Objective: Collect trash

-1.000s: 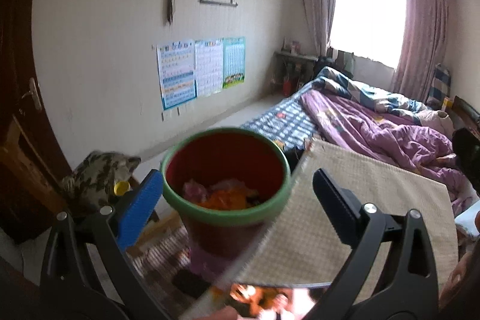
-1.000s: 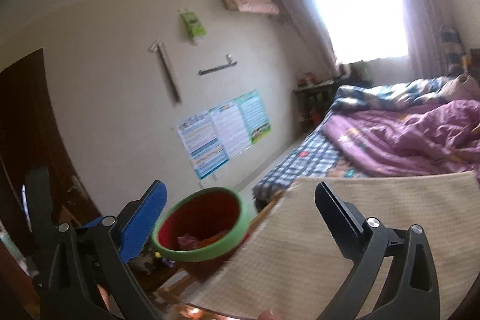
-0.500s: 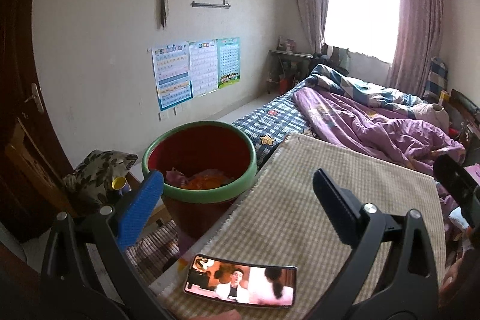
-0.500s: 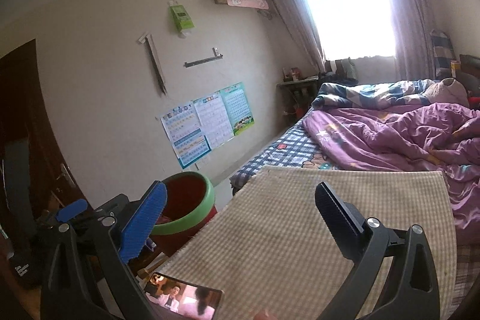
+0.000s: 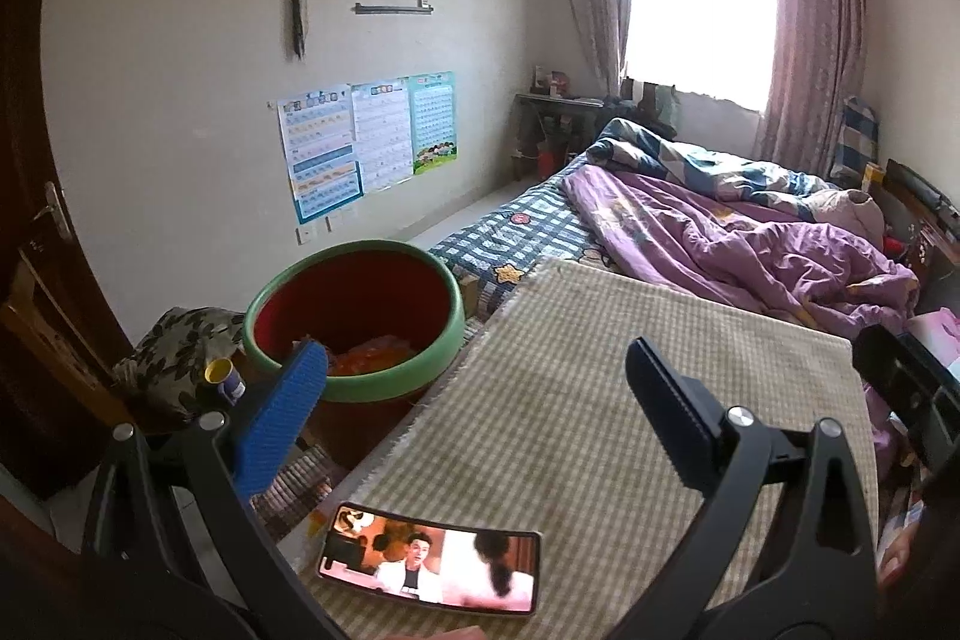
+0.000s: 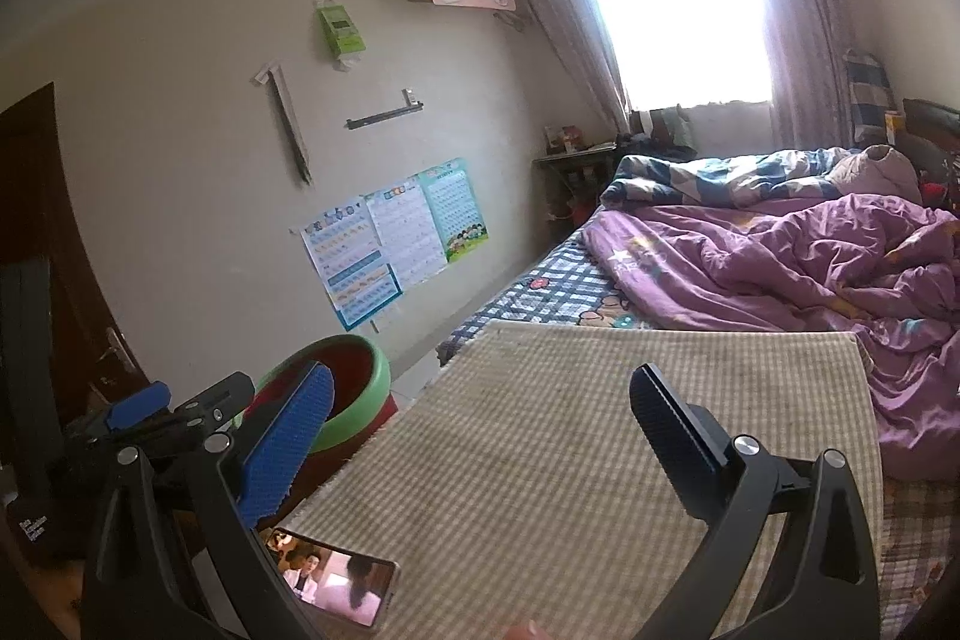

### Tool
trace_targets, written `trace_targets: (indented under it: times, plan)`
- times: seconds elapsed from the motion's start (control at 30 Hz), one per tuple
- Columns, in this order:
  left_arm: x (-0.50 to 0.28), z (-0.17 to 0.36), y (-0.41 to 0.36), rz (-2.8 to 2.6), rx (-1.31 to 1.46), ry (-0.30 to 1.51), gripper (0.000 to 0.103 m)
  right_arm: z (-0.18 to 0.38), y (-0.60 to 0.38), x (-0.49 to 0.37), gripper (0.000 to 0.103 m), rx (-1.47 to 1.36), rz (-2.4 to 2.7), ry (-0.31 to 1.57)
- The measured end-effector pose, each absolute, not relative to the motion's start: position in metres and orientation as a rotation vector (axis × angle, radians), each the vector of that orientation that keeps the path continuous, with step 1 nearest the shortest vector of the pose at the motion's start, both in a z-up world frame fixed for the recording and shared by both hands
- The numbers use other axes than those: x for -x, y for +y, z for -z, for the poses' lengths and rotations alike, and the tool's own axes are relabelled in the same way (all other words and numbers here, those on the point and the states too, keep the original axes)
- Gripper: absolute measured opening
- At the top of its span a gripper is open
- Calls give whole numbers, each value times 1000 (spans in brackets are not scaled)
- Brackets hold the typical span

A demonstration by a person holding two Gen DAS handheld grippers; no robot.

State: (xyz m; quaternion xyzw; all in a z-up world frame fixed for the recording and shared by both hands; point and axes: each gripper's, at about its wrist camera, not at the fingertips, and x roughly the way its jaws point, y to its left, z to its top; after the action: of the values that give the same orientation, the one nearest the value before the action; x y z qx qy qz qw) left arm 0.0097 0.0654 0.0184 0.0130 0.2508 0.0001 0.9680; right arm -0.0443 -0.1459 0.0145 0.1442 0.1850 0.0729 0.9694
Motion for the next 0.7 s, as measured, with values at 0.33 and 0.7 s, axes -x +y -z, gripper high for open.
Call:
trace_targets:
  times: [0.33, 0.7]
  plan:
    - [-16, -15, 49, 17, -45, 522, 98, -8, -161, 41, 96, -307, -126, 388]
    - [-56, 33, -11, 224, -51, 695, 98, 26, -201, 24, 96, -327, 25, 494]
